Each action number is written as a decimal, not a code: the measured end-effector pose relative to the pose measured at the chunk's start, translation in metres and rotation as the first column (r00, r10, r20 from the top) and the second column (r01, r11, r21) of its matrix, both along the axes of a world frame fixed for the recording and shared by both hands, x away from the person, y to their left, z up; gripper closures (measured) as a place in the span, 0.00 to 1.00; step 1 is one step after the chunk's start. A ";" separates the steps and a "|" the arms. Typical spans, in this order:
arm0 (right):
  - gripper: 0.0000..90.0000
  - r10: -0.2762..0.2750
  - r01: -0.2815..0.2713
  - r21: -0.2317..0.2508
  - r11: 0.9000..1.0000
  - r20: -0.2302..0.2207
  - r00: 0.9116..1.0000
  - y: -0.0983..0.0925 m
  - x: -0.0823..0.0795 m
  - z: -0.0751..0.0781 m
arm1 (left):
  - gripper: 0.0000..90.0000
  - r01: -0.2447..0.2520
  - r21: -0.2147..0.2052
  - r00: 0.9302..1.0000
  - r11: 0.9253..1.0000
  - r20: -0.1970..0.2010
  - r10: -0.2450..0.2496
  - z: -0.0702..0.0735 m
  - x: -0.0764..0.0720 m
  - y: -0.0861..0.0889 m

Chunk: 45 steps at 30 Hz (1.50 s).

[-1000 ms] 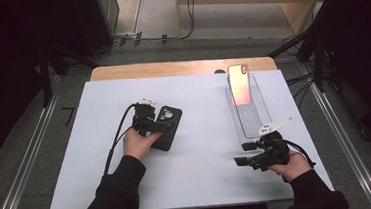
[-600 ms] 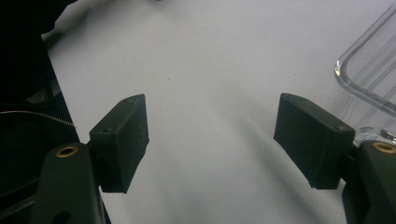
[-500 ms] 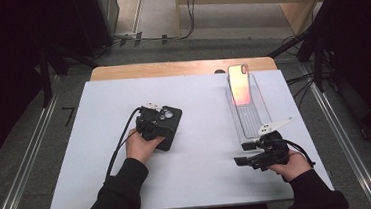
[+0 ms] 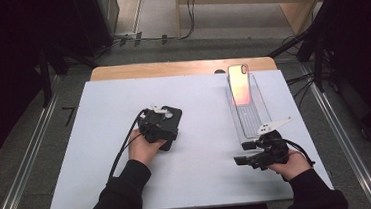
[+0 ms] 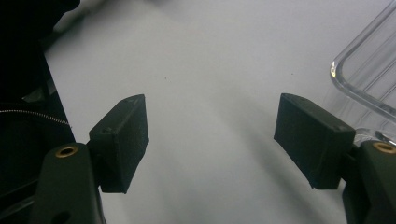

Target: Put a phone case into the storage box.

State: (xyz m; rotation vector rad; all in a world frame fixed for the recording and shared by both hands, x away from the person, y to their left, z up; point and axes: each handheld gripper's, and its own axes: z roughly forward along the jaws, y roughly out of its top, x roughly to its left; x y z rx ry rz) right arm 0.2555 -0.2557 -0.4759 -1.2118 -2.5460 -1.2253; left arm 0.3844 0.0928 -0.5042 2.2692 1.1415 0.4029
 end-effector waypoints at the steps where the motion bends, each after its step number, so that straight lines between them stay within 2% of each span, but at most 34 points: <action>1: 0.27 -0.001 0.001 0.000 1.000 -0.001 1.000 0.000 0.000 0.000 | 0.05 -0.001 0.011 1.000 1.000 0.007 0.001 -0.001 -0.001 -0.001; 11: 0.27 -0.008 0.008 0.001 1.000 -0.002 1.000 -0.002 0.001 0.000 | 0.07 -0.021 0.014 1.000 1.000 0.013 0.021 -0.001 -0.004 -0.003; 27: 0.27 0.004 -0.004 -0.002 1.000 -0.001 1.000 0.000 0.000 0.000 | 0.16 -0.036 -0.017 0.999 0.999 0.021 0.036 0.001 -0.005 0.002; 34: 0.27 0.005 -0.005 -0.002 1.000 0.001 1.000 0.000 0.000 0.001 | 0.17 -0.054 -0.091 0.998 0.994 -0.026 0.052 0.005 -0.001 0.009; 40: 0.27 0.005 -0.005 0.001 1.000 0.003 1.000 0.000 0.000 0.001 | 0.17 -0.041 -0.134 0.998 0.990 -0.050 0.035 0.012 0.000 0.015; 45: 0.27 0.007 -0.007 0.005 1.000 0.006 1.000 0.001 0.000 0.002 | 0.17 -0.024 -0.185 0.998 0.982 -0.061 0.013 0.021 -0.001 0.019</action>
